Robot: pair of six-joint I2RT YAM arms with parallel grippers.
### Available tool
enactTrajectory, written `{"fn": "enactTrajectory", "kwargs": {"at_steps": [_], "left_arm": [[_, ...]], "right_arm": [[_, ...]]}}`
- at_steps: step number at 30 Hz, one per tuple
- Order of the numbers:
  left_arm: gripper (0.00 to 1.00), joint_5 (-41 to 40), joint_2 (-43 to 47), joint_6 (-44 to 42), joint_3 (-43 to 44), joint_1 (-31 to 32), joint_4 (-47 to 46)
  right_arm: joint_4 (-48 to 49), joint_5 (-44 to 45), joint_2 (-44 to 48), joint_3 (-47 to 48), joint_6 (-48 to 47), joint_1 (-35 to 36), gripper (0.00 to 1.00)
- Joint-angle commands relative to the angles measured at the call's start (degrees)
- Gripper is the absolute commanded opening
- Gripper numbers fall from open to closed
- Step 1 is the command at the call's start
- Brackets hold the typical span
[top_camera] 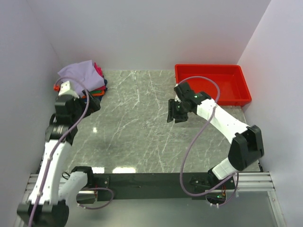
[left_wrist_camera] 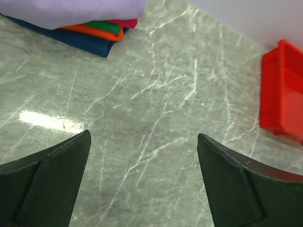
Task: Fold and stack the t-shirts
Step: Neatly place the folded tshirt to the corner
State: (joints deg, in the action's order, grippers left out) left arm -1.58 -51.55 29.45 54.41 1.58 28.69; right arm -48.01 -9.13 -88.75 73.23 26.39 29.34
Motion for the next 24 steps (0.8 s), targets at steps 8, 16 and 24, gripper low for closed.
{"fn": "enactTrajectory", "kwargs": {"at_steps": [8,16,24], "left_arm": [[0.99,1.06,10.85,1.39,-5.54,0.79,5.15],[0.99,2.82,15.34,1.66,-7.57,1.58,2.95],[0.99,3.08,13.84,0.34,-7.39,1.67,2.34]], "right_arm": [[10.39,4.02,12.72,-9.42,4.1,-0.52,0.53],[10.66,5.52,19.22,-16.01,4.46,-0.51,0.53],[10.48,6.93,23.18,-18.3,4.72,-0.6,0.53]]}}
